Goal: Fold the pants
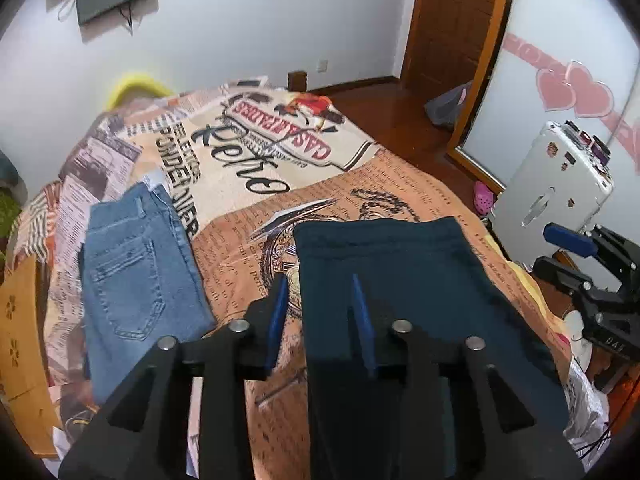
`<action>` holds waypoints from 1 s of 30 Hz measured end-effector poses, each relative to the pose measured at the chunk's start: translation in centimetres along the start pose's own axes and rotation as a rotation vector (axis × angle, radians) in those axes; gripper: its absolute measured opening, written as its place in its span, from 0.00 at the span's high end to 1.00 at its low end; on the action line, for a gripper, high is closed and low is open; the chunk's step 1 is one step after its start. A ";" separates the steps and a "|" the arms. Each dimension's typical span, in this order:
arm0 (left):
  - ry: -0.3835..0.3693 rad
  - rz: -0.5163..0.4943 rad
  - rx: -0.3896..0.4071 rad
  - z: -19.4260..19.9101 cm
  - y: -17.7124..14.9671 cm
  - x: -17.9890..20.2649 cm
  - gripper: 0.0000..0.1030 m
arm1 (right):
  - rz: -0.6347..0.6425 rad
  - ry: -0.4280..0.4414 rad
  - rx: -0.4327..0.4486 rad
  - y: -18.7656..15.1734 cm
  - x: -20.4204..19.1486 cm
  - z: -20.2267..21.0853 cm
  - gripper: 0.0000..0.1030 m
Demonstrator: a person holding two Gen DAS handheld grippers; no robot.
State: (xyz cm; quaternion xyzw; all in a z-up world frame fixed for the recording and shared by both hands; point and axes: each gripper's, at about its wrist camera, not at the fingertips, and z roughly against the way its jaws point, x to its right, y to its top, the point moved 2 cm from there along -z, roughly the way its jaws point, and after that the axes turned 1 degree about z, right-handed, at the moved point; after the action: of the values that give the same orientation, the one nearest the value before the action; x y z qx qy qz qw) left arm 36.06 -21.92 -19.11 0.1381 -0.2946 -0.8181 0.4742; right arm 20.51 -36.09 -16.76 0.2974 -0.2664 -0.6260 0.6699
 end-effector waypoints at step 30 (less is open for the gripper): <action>-0.180 0.069 -0.277 -5.4 -6.9 -2.3 0.22 | -0.297 0.154 -0.223 -7.2 1.2 -7.1 0.25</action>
State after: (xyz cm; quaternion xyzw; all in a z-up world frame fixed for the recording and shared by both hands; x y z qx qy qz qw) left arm 35.20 -19.25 -27.70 -0.0127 -0.2250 -0.8431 0.4883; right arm 20.92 -37.11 -26.85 0.3044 -0.0964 -0.7190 0.6172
